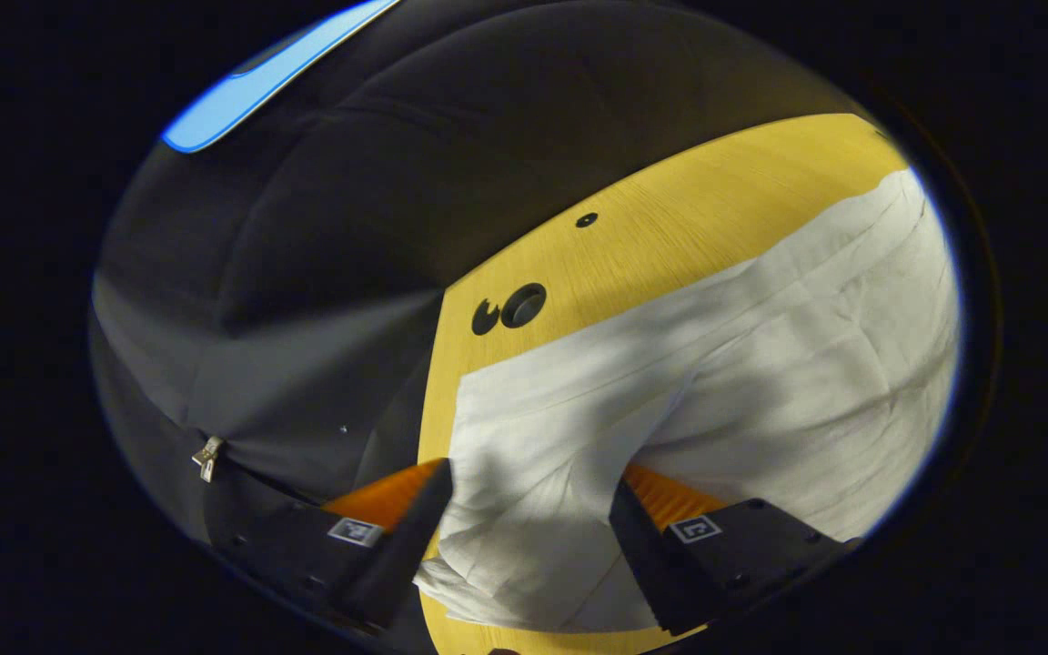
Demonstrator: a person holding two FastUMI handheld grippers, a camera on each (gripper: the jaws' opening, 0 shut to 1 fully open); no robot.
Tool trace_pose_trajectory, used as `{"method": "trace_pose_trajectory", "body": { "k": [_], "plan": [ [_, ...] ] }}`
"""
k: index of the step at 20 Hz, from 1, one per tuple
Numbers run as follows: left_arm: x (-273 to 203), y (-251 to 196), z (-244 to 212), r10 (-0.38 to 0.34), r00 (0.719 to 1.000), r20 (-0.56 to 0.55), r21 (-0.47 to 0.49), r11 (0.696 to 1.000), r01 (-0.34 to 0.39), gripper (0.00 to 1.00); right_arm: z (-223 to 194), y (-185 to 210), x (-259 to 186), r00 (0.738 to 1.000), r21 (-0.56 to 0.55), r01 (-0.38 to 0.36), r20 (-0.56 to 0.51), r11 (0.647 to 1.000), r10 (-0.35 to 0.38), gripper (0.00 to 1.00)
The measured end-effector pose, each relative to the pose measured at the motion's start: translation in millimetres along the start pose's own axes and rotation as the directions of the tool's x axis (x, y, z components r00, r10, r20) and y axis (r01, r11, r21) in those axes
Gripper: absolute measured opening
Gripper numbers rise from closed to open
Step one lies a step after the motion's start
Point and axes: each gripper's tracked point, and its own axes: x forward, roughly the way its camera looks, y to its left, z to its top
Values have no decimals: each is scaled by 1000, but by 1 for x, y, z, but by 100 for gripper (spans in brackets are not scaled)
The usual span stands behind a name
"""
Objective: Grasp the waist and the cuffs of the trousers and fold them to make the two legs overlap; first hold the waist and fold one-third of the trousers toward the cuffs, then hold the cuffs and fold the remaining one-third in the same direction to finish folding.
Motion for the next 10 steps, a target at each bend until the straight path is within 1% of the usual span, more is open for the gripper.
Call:
{"method": "trace_pose_trajectory", "body": {
  "k": [1, 2, 4, 6, 8, 10],
  "plan": [
    [5, 3, -2, 5, 1000, 6, -7, 1000, -5, 99, 1, 0, -1, 1000, 32, -4, 24, 999, 3, 68],
    [-5, 6, 0, 13, 1000, 13, -9, 1000, -12, 96, 5, -2, -6, 998, 54, -1, 55, 999, -2, 71],
    [-9, 10, 3, 20, 999, 31, -18, 1000, -19, 96, 7, -6, -18, 994, 93, 17, 108, 996, -27, 72],
    [-23, 12, 6, 5, 999, 53, -36, 999, -3, 96, 10, -7, -37, 987, 155, 21, 152, 988, -45, 73],
    [-39, 12, 9, -16, 997, 79, -65, 998, 21, 96, 9, -8, -54, 977, 248, 5, 205, 969, -57, 75],
    [-56, 13, 9, -34, 994, 99, -106, 993, 45, 96, 1, -6, -68, 966, 346, -15, 247, 938, -75, 76]
  ]
}}
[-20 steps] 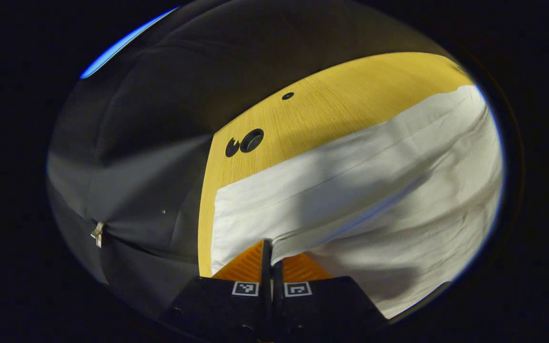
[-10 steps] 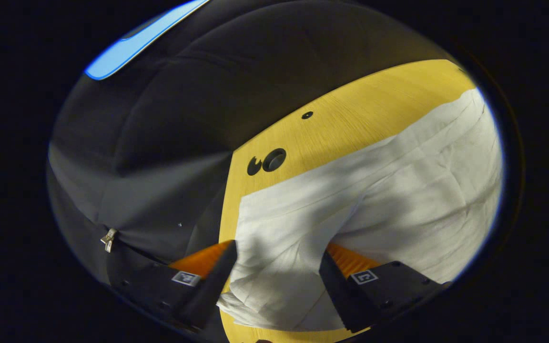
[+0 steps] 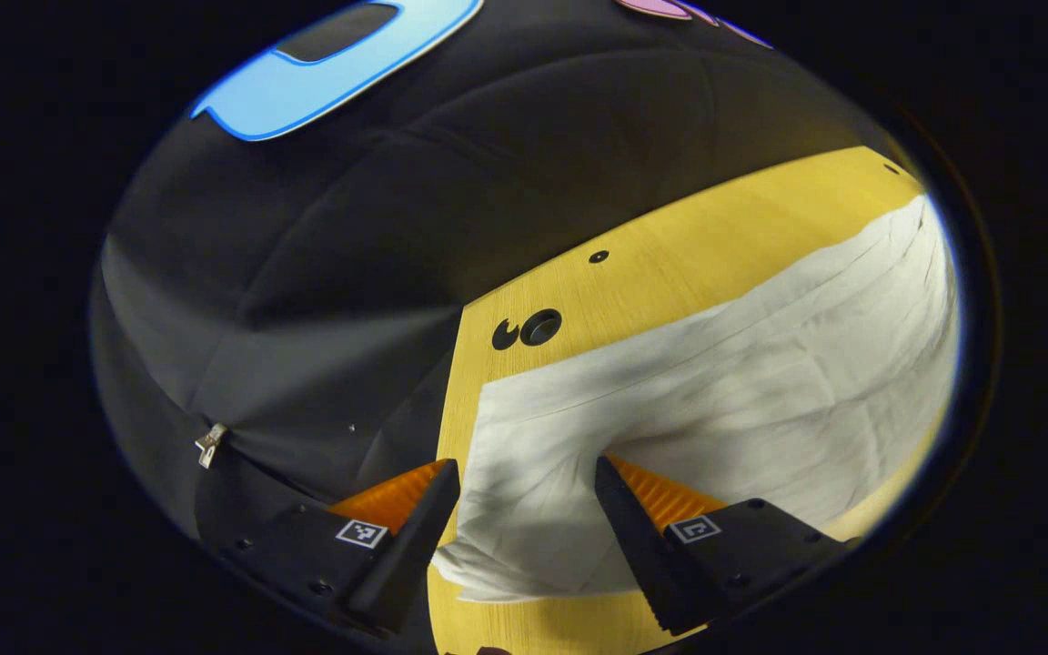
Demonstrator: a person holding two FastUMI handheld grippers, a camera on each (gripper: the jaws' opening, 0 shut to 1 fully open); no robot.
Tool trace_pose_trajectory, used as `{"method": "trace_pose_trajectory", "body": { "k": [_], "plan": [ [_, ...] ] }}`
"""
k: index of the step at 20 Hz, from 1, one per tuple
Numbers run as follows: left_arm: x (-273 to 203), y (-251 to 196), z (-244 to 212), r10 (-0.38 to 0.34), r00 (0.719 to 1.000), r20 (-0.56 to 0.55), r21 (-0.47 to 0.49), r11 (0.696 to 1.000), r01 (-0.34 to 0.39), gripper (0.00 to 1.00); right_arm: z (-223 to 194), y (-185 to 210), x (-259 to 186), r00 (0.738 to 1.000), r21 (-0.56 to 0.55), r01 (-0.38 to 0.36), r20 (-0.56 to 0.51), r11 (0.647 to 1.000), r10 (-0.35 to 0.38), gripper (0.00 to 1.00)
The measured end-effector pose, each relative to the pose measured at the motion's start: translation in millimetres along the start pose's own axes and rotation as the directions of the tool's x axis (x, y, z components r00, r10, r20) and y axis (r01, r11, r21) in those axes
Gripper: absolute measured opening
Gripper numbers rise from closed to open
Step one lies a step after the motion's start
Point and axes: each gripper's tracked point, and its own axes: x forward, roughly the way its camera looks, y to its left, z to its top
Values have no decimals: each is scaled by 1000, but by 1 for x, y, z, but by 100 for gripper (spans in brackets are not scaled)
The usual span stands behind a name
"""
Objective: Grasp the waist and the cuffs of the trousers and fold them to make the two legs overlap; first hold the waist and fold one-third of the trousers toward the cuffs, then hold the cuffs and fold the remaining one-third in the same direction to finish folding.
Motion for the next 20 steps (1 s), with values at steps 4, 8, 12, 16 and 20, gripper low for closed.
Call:
{"method": "trace_pose_trajectory", "body": {
  "k": [4, 8, 12, 16, 20],
  "plan": [
    [-41, -7, -10, -78, 997, 20, -180, 980, 80, 96, -30, 0, -30, 998, 230, 3, 61, 973, -17, 80],
    [-68, -22, -31, -156, 988, 11, -350, 925, 150, 96, -66, -5, -42, 996, 434, 30, 60, 900, -62, 83],
    [-75, -31, -61, -191, 981, -24, -446, 881, 160, 96, -115, -10, -15, 992, 571, 70, 43, 818, -115, 83],
    [-75, -41, -67, -238, 971, -13, -541, 818, 193, 96, -102, -4, 10, 985, 683, -11, 134, 731, -111, 82],
    [-74, -52, -71, -300, 954, -17, -594, 770, 232, 98, -95, 1, 20, 978, 729, -22, 158, 684, -137, 83]
  ]
}}
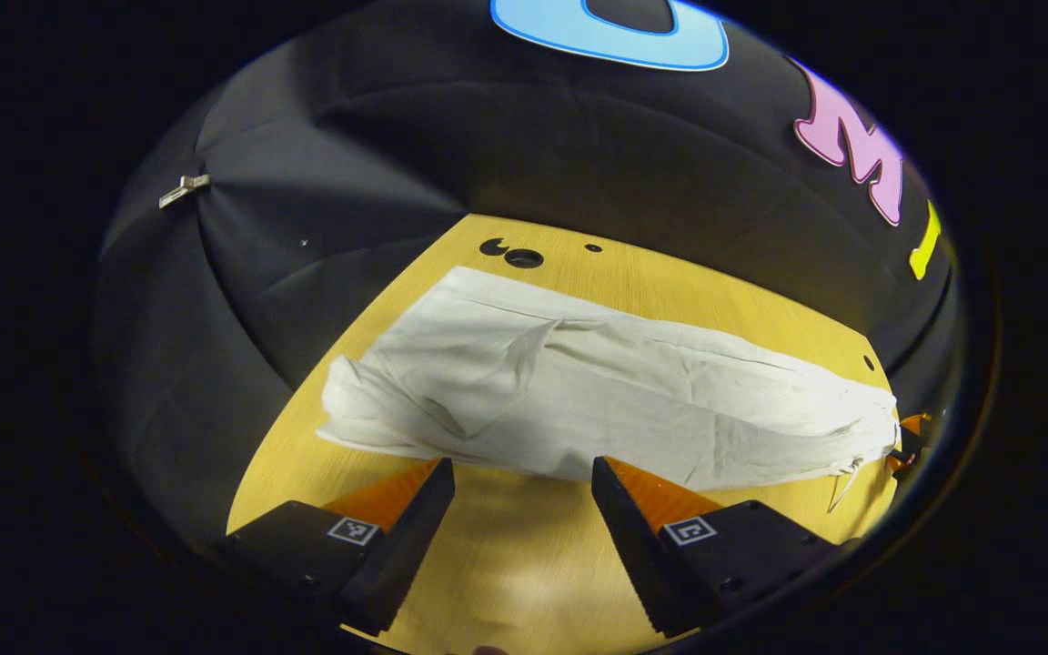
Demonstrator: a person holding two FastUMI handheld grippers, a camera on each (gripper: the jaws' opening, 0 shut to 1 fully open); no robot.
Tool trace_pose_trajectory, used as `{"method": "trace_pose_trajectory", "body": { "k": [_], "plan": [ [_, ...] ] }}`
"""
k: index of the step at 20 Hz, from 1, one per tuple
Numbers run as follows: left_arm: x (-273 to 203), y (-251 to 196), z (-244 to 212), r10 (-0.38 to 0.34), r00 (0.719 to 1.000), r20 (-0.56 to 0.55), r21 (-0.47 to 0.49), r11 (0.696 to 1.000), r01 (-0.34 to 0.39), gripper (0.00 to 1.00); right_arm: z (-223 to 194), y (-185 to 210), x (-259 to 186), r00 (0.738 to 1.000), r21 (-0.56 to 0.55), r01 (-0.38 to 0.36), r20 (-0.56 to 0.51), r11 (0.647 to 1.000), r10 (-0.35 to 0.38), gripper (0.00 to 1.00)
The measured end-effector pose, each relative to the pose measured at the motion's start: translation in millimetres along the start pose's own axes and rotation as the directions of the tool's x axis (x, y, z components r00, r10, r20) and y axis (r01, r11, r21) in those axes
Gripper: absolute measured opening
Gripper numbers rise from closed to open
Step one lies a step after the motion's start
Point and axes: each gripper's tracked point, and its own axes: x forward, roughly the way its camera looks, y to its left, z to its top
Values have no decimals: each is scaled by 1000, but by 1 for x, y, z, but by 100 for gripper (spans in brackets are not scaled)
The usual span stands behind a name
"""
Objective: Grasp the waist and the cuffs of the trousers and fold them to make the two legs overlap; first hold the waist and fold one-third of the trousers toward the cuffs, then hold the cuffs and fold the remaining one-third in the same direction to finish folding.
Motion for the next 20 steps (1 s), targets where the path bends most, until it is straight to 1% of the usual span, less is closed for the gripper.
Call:
{"method": "trace_pose_trajectory", "body": {
  "k": [1, 2, 3, 4, 6, 7, 8, 9, 10, 11, 12, 13, 14, 15, 16, 18, 20],
  "plan": [
    [2, -1, -2, -3, 1000, -7, -12, 1000, 3, 97, 1, -3, 4, 1000, 15, 29, 5, 999, -29, 83],
    [4, -4, -2, -14, 1000, -15, -32, 999, 13, 96, -1, -8, 4, 998, 19, 58, -2, 998, -58, 80],
    [6, -7, -4, -28, 999, -27, -58, 998, 26, 96, -2, -16, 5, 997, 16, 80, -6, 997, -80, 71],
    [6, -10, -5, -39, 999, -36, -94, 995, 36, 96, -2, -23, 4, 995, 19, 101, -15, 995, -100, 36],
    [9, -20, -3, -90, 995, -50, -197, 977, 78, 96, 0, -25, 5, 995, 41, 101, -25, 994, -100, 17],
    [12, -26, -5, -118, 991, -65, -269, 958, 96, 95, -1, -25, 4, 995, 27, 94, -23, 995, -93, 15],
    [15, -28, -4, -136, 988, -67, -349, 931, 105, 96, -3, -26, 5, 996, 8, 90, -22, 996, -90, 10],
    [18, -26, -3, -133, 989, -61, -426, 900, 95, 96, -2, -25, 6, 996, -4, 86, -19, 996, -86, 10],
    [22, -20, -3, -115, 992, -59, -488, 870, 72, 96, -3, -25, 6, 996, -4, 83, -23, 997, -83, 10],
    [25, -10, -4, -87, 994, -61, -528, 848, 41, 96, -3, -25, 7, 996, -1, 81, -27, 997, -81, 10],
    [26, 2, -6, -53, 996, -66, -552, 833, 8, 96, -2, -25, 6, 996, 2, 80, -31, 997, -80, 10],
    [27, 9, -2, -38, 998, -47, -576, 818, 4, 96, -1, -25, 5, 996, 1, 78, -34, 997, -78, 10],
    [27, 20, 2, -9, 999, -36, -591, 807, -14, 92, -1, -24, 5, 997, -5, 74, -36, 997, -74, 10],
    [30, 27, 6, 15, 1000, -23, -605, 796, -26, 93, -1, -24, 5, 997, -13, 70, -37, 997, -71, 10],
    [32, 36, 12, 37, 999, -8, -620, 784, -34, 93, -1, -24, 5, 997, -20, 68, -37, 997, -69, 10],
    [42, 47, 21, 64, 998, 5, -663, 748, -44, 93, -1, -25, 5, 997, -31, 66, -36, 997, -67, 10],
    [49, 57, 32, 86, 996, 24, -676, 735, -47, 94, -1, -25, 5, 997, -43, 65, -38, 997, -67, 10]
  ]
}}
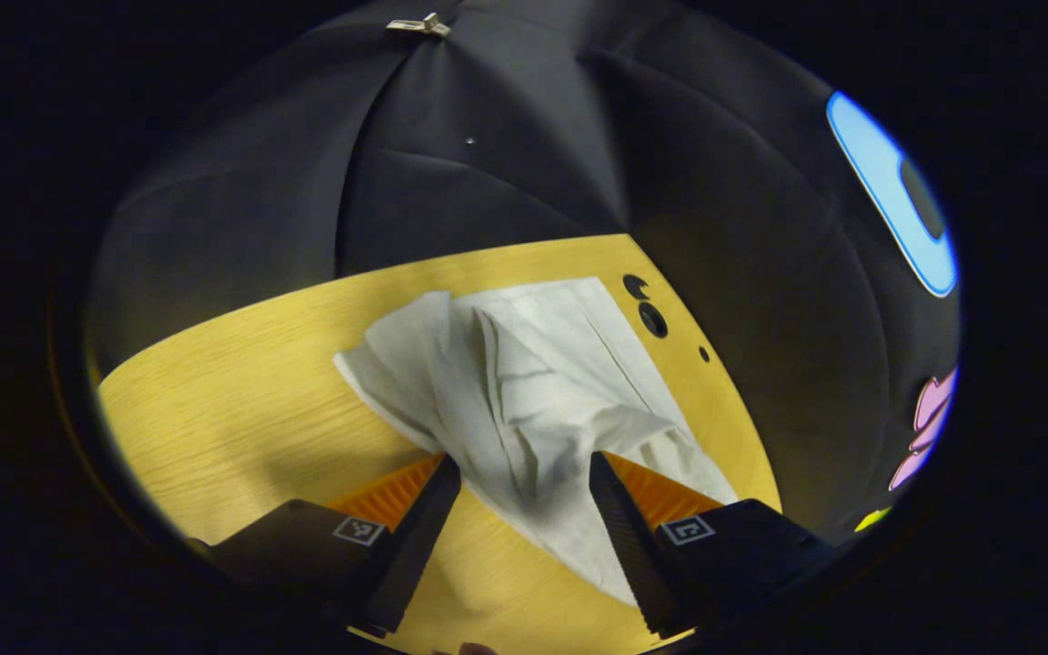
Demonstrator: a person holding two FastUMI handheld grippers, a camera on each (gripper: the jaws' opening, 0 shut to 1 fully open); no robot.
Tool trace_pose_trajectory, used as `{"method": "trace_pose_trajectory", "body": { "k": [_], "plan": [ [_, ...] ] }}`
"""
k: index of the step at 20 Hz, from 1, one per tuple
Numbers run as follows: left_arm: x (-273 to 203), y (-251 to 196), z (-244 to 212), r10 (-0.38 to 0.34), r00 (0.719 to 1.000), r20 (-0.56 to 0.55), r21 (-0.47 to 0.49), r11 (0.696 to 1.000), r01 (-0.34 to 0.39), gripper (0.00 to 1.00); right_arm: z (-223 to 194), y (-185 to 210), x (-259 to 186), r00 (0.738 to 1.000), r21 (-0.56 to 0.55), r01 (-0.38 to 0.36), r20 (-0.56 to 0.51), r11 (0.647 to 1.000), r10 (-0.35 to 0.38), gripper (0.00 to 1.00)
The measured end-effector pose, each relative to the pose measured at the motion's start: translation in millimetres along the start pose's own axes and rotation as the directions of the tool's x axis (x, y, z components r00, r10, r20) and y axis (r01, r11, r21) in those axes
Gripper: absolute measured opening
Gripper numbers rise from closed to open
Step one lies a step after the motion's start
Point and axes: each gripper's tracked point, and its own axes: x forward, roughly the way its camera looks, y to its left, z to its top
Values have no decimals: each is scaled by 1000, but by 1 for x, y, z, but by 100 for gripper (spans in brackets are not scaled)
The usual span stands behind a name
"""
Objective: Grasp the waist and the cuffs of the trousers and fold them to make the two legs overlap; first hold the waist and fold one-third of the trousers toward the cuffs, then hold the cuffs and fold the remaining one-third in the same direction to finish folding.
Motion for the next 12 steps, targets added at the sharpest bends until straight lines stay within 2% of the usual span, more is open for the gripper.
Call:
{"method": "trace_pose_trajectory", "body": {
  "k": [3, 5, 6, 7, 8, 9, 10, 12],
  "plan": [
    [11, 3, 15, 34, 999, 27, 2, 999, -34, 92, 0, 0, 0, 1000, -25, -2, 0, 1000, 2, 10],
    [15, 10, 17, 69, 997, 41, 22, 997, -69, 60, -1, 0, 0, 1000, -40, -5, 3, 999, 5, 10],
    [14, 10, 20, 54, 998, 43, 22, 998, -55, 43, -1, 0, 0, 1000, -48, -7, 4, 999, 8, 10],
    [16, 9, 22, 45, 998, 47, 8, 999, -45, 32, -1, 0, -1, 1000, -53, -10, 6, 999, 11, 10],
    [17, 5, 20, 12, 999, 50, -24, 1000, -11, 25, -1, 0, -1, 1000, -55, -15, 5, 998, 15, 10],
    [16, 6, 23, 1, 998, 59, -63, 998, 3, 13, 0, 0, -2, 1000, -57, -23, 5, 998, 23, 10],
    [16, 5, 19, -17, 998, 54, -94, 995, 22, 7, 1, 2, -4, 999, -61, -33, 14, 998, 34, 10],
    [19, 4, 17, -49, 998, 50, -147, 988, 55, 6, 9, 7, -14, 997, -88, -62, 48, 994, 66, 10]
  ]
}}
